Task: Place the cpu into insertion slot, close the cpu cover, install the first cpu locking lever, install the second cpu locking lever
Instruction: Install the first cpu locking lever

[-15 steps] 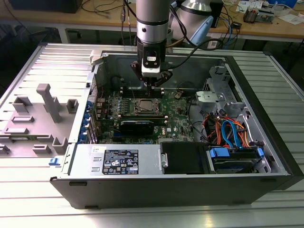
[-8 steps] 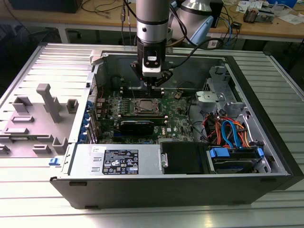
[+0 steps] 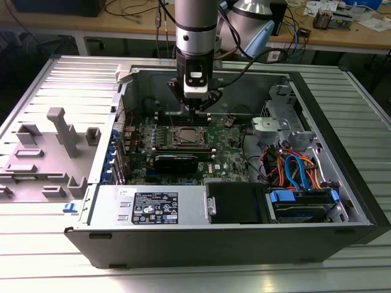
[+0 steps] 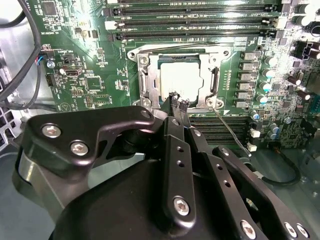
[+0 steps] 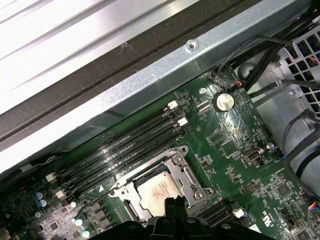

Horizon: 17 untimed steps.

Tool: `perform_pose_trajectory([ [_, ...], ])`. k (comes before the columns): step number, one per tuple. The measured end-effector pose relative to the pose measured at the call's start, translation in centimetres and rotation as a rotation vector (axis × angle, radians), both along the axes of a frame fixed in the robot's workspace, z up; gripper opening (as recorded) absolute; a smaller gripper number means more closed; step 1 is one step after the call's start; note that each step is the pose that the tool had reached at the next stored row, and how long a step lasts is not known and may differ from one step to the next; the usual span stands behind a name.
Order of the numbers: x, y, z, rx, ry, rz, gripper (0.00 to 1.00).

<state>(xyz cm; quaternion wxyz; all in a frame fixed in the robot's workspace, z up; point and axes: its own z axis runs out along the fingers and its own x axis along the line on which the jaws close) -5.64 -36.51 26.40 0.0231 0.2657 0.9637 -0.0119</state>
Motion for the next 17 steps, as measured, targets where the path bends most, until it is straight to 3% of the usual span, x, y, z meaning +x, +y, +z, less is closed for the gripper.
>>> perform_pose_trajectory([
  [17,-0.03,0.17,0.0,-0.0029,0.0,0.0,0.11],
])
